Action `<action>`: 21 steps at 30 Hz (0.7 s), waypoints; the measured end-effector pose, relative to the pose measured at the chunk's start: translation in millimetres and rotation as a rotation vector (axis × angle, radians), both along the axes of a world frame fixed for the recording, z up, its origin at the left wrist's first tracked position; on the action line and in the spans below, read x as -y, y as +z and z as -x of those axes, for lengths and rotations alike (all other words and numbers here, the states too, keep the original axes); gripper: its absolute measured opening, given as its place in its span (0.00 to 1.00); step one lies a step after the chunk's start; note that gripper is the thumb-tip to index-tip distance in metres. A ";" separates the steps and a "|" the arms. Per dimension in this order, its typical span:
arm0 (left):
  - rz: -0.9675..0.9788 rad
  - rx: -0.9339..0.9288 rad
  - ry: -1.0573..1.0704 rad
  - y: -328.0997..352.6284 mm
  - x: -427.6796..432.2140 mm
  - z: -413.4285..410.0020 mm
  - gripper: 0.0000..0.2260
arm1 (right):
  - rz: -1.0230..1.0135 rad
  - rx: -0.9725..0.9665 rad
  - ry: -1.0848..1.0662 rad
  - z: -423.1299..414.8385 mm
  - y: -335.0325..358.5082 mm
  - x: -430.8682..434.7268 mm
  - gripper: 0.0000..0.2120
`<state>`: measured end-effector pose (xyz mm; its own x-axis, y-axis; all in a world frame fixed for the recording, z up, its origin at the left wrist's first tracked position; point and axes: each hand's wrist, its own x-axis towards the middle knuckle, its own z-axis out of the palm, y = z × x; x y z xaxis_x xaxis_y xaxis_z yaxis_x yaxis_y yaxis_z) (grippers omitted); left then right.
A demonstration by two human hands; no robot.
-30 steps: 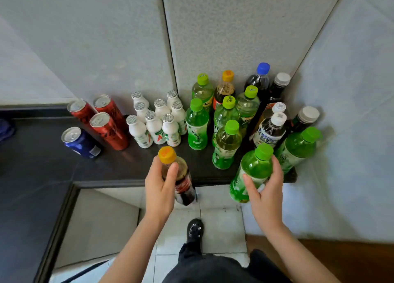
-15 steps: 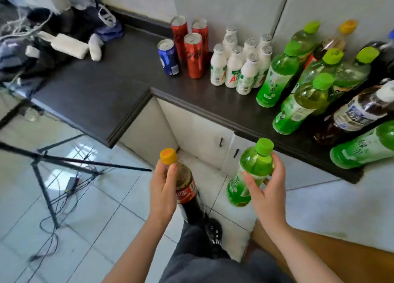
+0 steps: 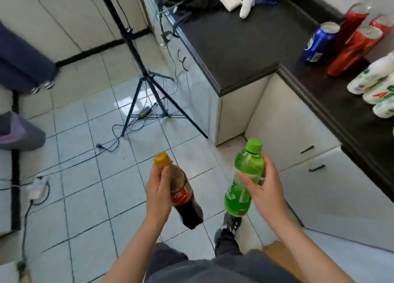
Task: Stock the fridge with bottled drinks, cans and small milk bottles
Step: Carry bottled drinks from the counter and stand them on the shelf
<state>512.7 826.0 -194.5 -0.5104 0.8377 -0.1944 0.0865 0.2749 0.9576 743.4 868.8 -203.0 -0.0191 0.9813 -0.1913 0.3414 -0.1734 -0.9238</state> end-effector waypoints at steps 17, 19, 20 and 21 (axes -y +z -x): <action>-0.085 -0.008 0.625 12.5 238.4 310.1 0.06 | -0.077 -0.008 0.503 363.4 15.2 126.5 0.33; -0.083 -0.018 0.716 9.2 267.4 337.8 0.09 | -0.085 -0.015 0.608 403.2 16.5 141.6 0.32; -0.079 -0.023 0.767 7.1 281.5 350.0 0.12 | -0.091 -0.013 0.666 423.4 17.5 148.5 0.31; -0.073 -0.024 0.823 4.2 295.5 360.7 0.15 | -0.097 -0.011 0.724 443.5 18.7 154.7 0.29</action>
<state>152.0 530.5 -190.3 -0.9696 0.2040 -0.1350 -0.0945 0.1968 0.9759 299.8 714.1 -184.3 -0.6713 0.7344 -0.1002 0.3304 0.1755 -0.9274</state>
